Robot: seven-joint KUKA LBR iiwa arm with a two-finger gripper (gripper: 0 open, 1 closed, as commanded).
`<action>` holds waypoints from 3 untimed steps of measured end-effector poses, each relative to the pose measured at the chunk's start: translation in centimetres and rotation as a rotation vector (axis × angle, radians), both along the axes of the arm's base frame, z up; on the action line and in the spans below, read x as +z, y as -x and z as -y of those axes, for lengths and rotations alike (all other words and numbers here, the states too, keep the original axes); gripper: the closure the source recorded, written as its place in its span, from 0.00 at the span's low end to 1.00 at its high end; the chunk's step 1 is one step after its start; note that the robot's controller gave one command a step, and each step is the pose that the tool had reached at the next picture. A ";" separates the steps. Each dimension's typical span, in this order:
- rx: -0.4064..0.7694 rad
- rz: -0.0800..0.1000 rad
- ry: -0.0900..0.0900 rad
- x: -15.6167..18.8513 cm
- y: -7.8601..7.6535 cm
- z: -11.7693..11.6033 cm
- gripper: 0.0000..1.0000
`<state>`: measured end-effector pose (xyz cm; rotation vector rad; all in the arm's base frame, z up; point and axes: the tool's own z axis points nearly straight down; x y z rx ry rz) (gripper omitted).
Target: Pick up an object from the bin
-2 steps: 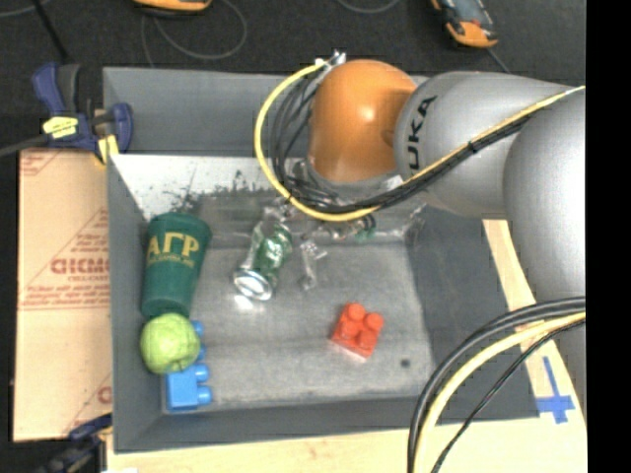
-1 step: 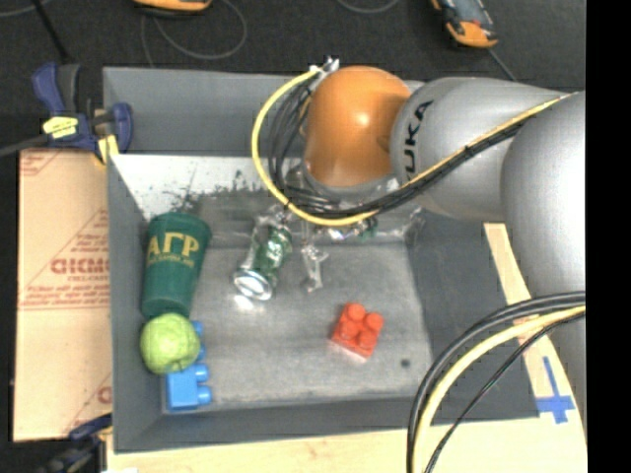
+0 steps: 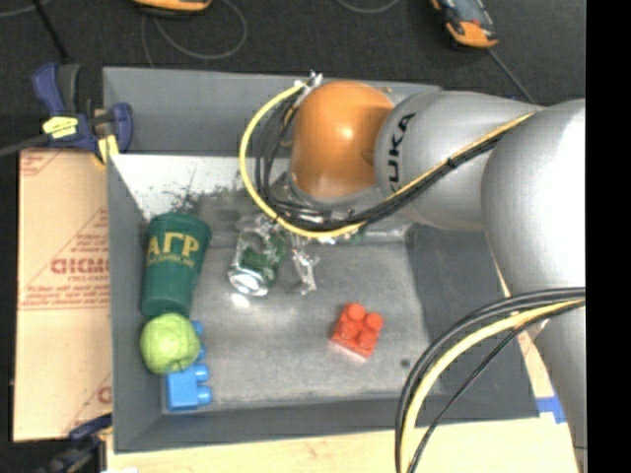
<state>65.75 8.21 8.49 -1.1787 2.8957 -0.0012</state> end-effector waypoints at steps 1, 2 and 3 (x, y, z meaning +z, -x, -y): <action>0.135 0.008 -0.002 -0.4 -0.4 -1.4 1.00; 0.133 0.007 -0.003 -0.4 -0.4 -1.4 1.00; 0.129 -0.006 0.001 1.8 -0.6 -1.4 1.00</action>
Offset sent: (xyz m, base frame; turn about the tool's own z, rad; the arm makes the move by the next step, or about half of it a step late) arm 0.0000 0.0000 0.0000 0.0000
